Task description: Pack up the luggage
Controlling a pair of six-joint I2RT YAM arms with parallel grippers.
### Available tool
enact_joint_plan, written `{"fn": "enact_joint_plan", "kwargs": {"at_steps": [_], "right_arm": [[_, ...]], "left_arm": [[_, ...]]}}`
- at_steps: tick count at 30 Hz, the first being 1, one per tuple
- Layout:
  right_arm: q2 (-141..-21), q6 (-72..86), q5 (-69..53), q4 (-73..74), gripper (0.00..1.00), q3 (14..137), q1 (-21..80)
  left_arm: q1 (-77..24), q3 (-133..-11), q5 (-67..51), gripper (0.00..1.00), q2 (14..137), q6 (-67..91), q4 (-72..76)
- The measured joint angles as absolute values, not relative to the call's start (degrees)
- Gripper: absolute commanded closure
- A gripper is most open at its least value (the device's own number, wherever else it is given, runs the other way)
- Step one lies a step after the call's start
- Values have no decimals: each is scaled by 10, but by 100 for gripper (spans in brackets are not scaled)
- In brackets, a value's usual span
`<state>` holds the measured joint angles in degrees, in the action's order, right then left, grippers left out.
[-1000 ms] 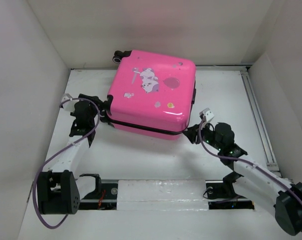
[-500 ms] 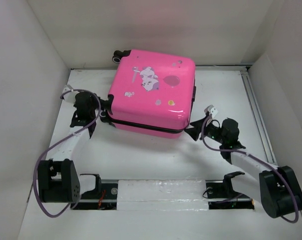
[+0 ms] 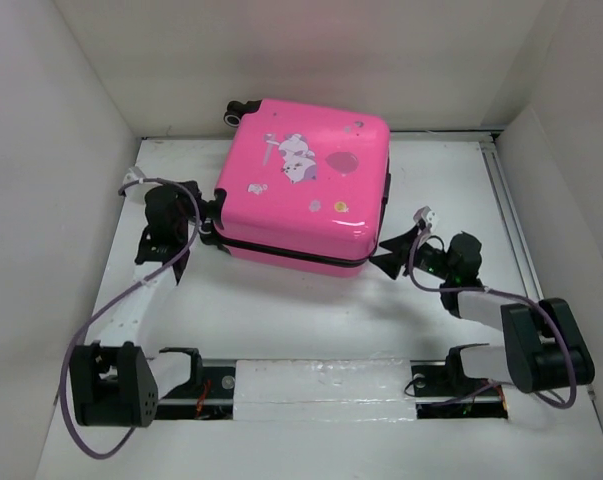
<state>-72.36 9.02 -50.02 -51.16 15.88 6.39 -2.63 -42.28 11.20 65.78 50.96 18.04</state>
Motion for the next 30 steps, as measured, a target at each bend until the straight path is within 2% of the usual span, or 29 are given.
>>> {"fn": "enact_joint_plan", "kwargs": {"at_steps": [2, 3, 6, 8, 11, 13, 14, 16, 19, 24, 30], "right_arm": [[-746, 97, -511, -532, 34, 159, 63], [-756, 102, -515, -543, 35, 159, 61], [-783, 108, -527, -573, 42, 161, 55], [-805, 114, -536, -597, 53, 164, 53], [-845, 141, -561, -652, 57, 168, 51], [-868, 165, -578, -686, 67, 168, 48], [-875, 173, -583, -699, 75, 168, 48], [-886, 183, -587, -712, 83, 168, 45], [-893, 192, -585, -719, 100, 168, 44], [-888, 197, -575, -718, 100, 168, 45], [-825, 171, -533, -648, 100, 158, 61]], "left_arm": [[-26, -416, 108, 100, 625, 512, 180], [-26, -411, 103, 93, 608, 513, 180], [-36, -388, 97, 92, 553, 513, 181], [-58, -365, 91, 92, 513, 512, 181], [-82, -331, 70, 92, 466, 509, 177], [-83, -305, 62, 93, 440, 507, 174], [-83, -287, 58, 93, 426, 507, 173], [-83, -246, 44, 95, 399, 507, 176], [-82, -176, 0, 96, 385, 508, 201], [-99, -134, -93, 100, 463, 489, 249], [-306, -145, -50, 98, 509, 430, 289]]}}
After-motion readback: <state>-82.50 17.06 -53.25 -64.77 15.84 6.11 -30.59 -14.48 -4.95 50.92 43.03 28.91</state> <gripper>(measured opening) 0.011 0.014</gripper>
